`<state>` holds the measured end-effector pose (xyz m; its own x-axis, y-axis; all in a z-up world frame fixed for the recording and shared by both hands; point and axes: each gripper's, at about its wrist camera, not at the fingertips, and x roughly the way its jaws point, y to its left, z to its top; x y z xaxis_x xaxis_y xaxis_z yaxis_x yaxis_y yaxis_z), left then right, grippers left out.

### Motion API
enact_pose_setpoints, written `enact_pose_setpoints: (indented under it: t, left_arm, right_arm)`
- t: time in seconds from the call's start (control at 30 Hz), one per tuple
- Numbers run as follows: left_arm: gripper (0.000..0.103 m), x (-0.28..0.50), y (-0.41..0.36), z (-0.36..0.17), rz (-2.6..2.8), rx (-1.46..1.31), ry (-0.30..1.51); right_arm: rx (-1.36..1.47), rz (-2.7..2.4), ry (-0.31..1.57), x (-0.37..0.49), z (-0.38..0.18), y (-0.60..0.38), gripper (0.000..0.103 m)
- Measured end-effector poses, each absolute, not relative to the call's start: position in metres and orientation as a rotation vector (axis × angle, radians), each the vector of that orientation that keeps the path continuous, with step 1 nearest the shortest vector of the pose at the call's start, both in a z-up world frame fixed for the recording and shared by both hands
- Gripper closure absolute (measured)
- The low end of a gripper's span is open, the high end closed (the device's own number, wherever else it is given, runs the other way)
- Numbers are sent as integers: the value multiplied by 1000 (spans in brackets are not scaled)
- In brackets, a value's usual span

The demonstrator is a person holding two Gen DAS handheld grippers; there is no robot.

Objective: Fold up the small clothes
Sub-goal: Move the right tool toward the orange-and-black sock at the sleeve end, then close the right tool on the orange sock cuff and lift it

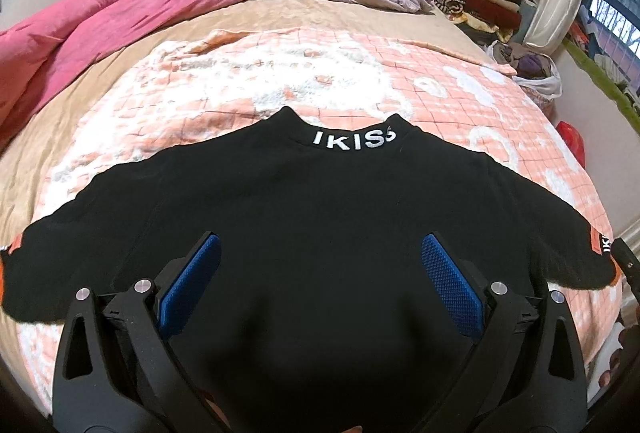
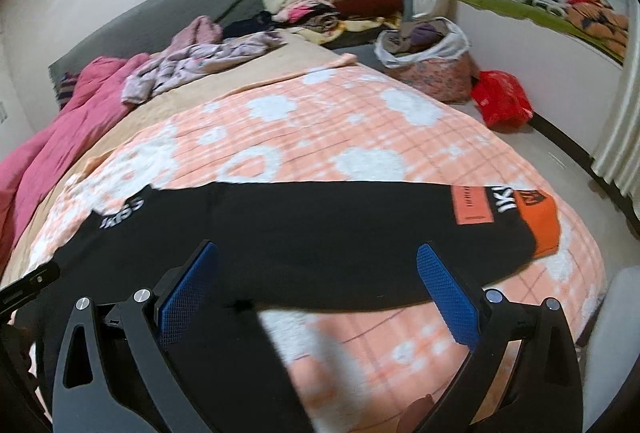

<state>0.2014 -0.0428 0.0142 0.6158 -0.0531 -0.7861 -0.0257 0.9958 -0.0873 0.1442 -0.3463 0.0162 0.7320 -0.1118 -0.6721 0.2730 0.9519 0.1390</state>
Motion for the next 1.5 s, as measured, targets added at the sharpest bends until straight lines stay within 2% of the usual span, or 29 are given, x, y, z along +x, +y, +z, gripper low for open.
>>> enact_pose_setpoints:
  t: [0.7,1.27,1.5]
  left_arm:
    - [9,241,-53,-23,-9,-95,965]
    - [9,249,-42,-41,15,-89,978]
    - [9,263,-34,-45,32,-95,981]
  right_arm:
    - [428,-496,757,126,-21,-472,4]
    - [588,-525,821,135,-65,-520,4]
    - [632,-513,791,147,-71,-534,4]
